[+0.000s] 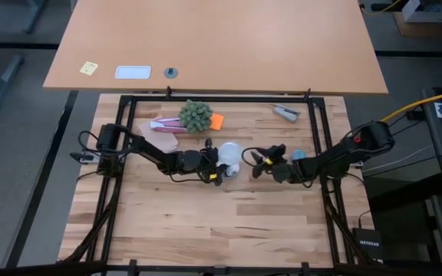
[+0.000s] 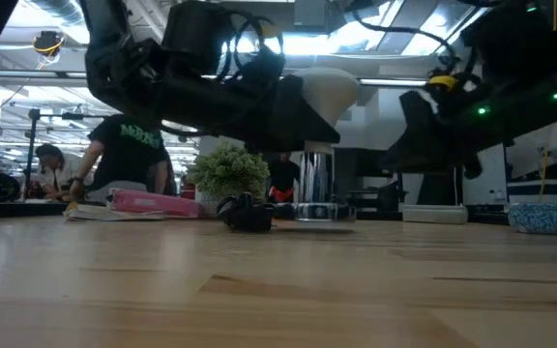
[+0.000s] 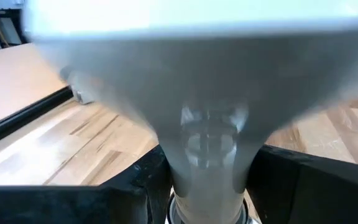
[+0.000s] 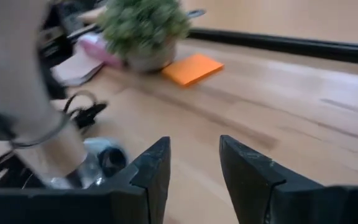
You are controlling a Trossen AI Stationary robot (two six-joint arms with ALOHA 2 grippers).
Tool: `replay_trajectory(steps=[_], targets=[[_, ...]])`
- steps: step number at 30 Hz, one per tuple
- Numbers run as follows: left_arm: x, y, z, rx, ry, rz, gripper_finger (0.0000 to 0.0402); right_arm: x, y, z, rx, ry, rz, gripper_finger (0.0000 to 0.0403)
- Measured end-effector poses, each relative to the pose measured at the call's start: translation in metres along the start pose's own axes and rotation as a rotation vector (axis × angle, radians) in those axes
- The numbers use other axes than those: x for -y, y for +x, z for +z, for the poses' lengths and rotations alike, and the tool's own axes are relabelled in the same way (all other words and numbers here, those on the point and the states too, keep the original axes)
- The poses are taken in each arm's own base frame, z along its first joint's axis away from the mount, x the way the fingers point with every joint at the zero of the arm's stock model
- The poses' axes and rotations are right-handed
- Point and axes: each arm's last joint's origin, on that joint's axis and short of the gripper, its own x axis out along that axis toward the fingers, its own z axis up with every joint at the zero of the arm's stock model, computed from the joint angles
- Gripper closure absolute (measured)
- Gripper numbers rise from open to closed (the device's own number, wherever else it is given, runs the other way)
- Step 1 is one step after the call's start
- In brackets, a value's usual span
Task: Screw lightbulb
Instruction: Remove the lightbulb from the lamp
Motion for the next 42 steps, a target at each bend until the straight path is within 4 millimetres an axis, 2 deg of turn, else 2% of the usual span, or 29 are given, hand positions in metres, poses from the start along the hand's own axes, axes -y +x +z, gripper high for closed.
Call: replay_trajectory(steps=[7, 14, 22, 42], targets=[[0.003, 0.008, -0.014, -0.020, -0.012, 0.001, 0.0244, -0.010, 0.020, -0.006, -0.100, -0.054, 0.107, 0.0260], [0.005, 0.009, -0.020, -0.031, -0.033, -0.002, 0.0244, -0.011, 0.040, -0.015, -0.139, -0.074, 0.070, 0.0260], [0.005, 0.009, -0.020, -0.027, -0.029, -0.003, 0.0244, -0.018, 0.053, -0.028, -0.197, -0.106, 0.075, 0.0260], [0.004, 0.009, -0.023, -0.041, 0.019, 0.027, 0.0245, -0.029, 0.051, -0.035, -0.341, -0.029, 0.278, 0.0260]])
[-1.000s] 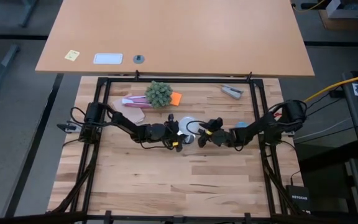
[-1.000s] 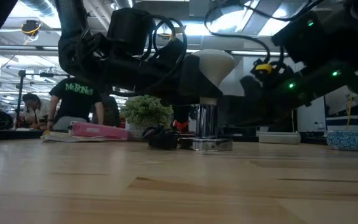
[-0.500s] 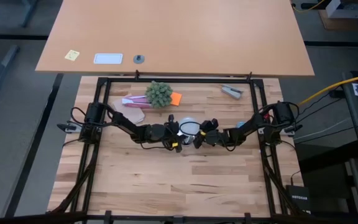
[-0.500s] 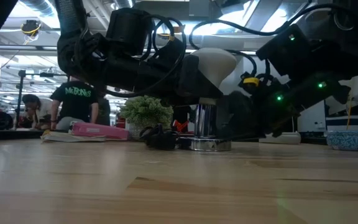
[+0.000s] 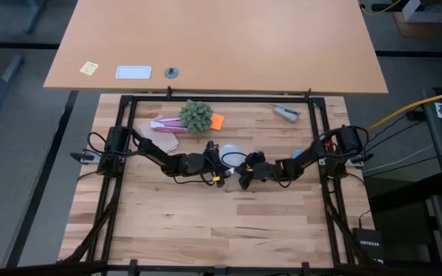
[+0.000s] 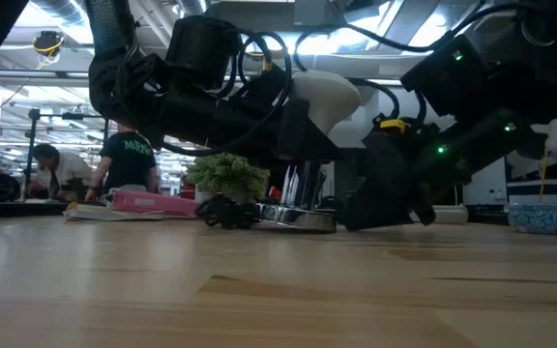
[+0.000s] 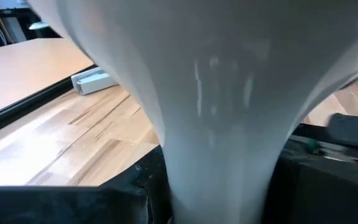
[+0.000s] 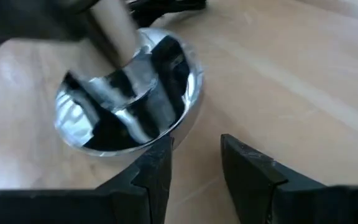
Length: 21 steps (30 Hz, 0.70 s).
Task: Screw lightbulb
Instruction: Remove the lightbulb from the lamp
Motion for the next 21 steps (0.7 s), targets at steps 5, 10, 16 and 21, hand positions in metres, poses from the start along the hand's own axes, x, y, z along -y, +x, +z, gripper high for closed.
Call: replay_trajectory(steps=[5, 10, 16, 21], targets=[[0.000, 0.000, 0.000, 0.001, -0.003, 0.003, 0.0245, -0.012, -0.005, -0.004, 0.017, -0.003, 0.063, 0.0260], [0.000, 0.000, 0.000, 0.001, -0.003, 0.004, 0.0245, -0.021, -0.010, -0.009, 0.042, -0.022, 0.056, 0.0260], [0.000, 0.000, 0.000, 0.002, 0.000, 0.004, 0.0245, -0.024, -0.015, -0.011, 0.143, -0.032, -0.054, 0.0260], [0.000, 0.000, 0.000, 0.002, 0.000, 0.004, 0.0245, -0.022, -0.019, -0.009, 0.279, -0.028, -0.213, 0.0260]])
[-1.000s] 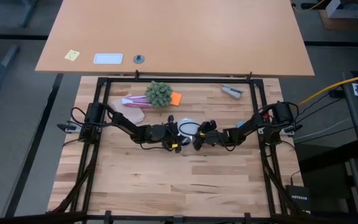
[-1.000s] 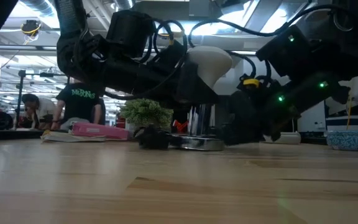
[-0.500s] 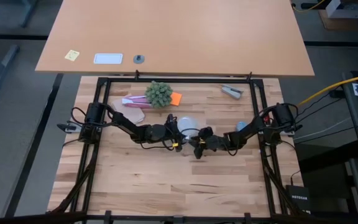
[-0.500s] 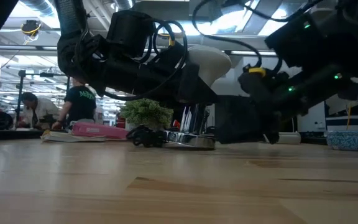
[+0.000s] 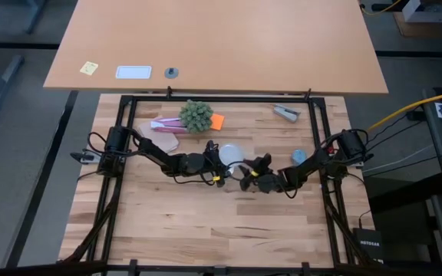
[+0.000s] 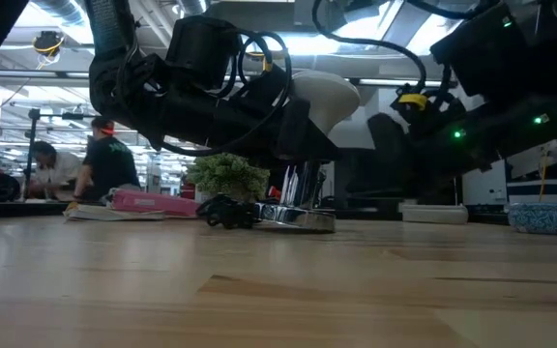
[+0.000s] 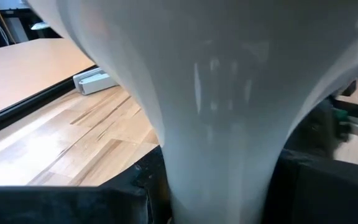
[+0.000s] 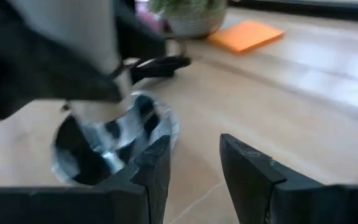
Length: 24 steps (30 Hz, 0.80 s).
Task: Screw lightbulb
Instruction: Remove the lightbulb from the lamp
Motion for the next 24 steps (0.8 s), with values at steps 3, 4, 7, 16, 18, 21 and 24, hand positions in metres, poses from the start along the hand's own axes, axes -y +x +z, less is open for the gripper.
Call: replay_trajectory(steps=[3, 4, 7, 16, 18, 21, 24], targets=[[0.000, 0.000, 0.000, 0.001, 0.000, 0.000, 0.0244, 0.005, 0.005, 0.003, 0.005, 0.002, -0.027, 0.0260], [0.000, 0.000, 0.000, 0.001, 0.000, 0.000, 0.0244, 0.007, 0.008, 0.004, -0.013, 0.006, -0.017, 0.0260], [0.000, 0.000, 0.000, 0.001, 0.000, -0.001, 0.0244, 0.014, 0.018, 0.007, -0.067, 0.026, 0.022, 0.0260], [0.000, 0.000, 0.000, 0.001, 0.000, -0.001, 0.0244, 0.025, 0.032, 0.013, -0.135, 0.059, 0.068, 0.0260], [0.000, 0.000, 0.000, 0.001, 0.000, -0.001, 0.0244, 0.025, 0.031, 0.013, -0.138, 0.065, 0.073, 0.0260], [0.000, 0.000, 0.000, 0.002, 0.000, -0.001, 0.0244, 0.024, 0.031, 0.012, -0.157, 0.095, 0.095, 0.0260], [0.000, 0.000, 0.000, 0.002, 0.000, -0.001, 0.0244, 0.022, 0.031, 0.012, -0.178, 0.099, 0.128, 0.0260]])
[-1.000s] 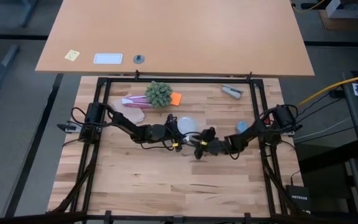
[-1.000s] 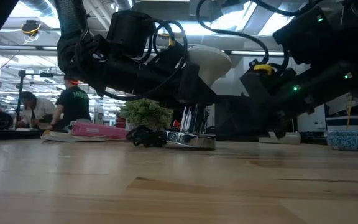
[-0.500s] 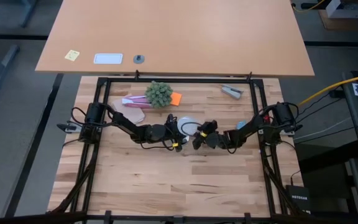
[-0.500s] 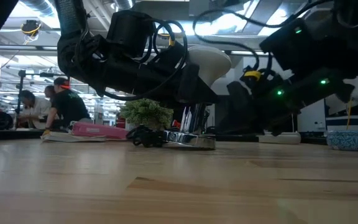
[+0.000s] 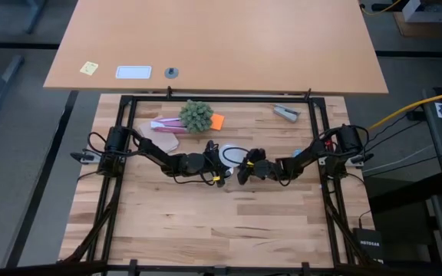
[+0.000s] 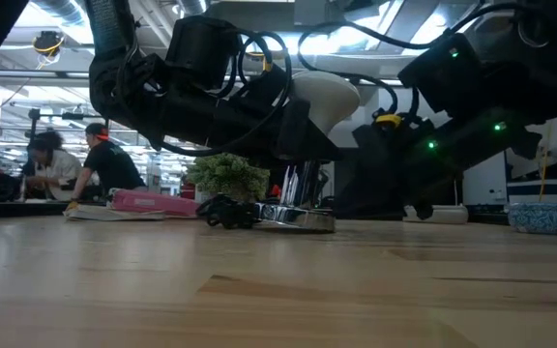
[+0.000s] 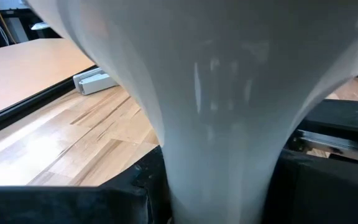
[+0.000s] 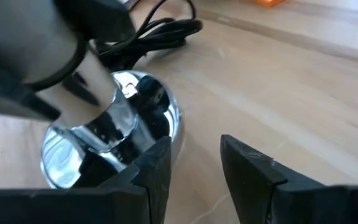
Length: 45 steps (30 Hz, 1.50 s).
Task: Screw lightbulb
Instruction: Remove the lightbulb from the lamp
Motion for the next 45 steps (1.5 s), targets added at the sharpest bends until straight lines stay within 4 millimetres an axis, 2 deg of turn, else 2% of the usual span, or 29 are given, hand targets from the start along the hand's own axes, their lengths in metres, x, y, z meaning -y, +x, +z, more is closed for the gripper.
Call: replay_trajectory(steps=[5, 12, 20, 24, 31, 45], targets=[[0.000, 0.000, 0.000, -0.001, 0.000, 0.000, 0.0244, -0.008, -0.007, -0.001, 0.009, -0.055, 0.029, 0.0260], [0.000, 0.000, 0.000, -0.002, -0.017, 0.001, 0.0238, -0.023, -0.022, 0.009, 0.085, -0.134, 0.053, 0.0260], [-0.002, 0.000, -0.001, -0.006, -0.028, 0.034, 0.0165, -0.024, -0.026, 0.011, 0.100, -0.162, 0.038, 0.0260], [-0.002, -0.002, 0.003, -0.010, 0.038, 0.032, 0.0148, -0.023, -0.026, 0.010, 0.091, -0.168, 0.031, 0.0260], [-0.002, -0.005, 0.015, 0.010, 0.045, 0.028, 0.0147, -0.023, -0.026, 0.010, 0.092, -0.168, 0.030, 0.0260], [-0.007, -0.017, 0.022, -0.191, 0.051, 0.039, 0.0147, -0.022, -0.026, 0.008, 0.074, -0.182, 0.018, 0.0260]])
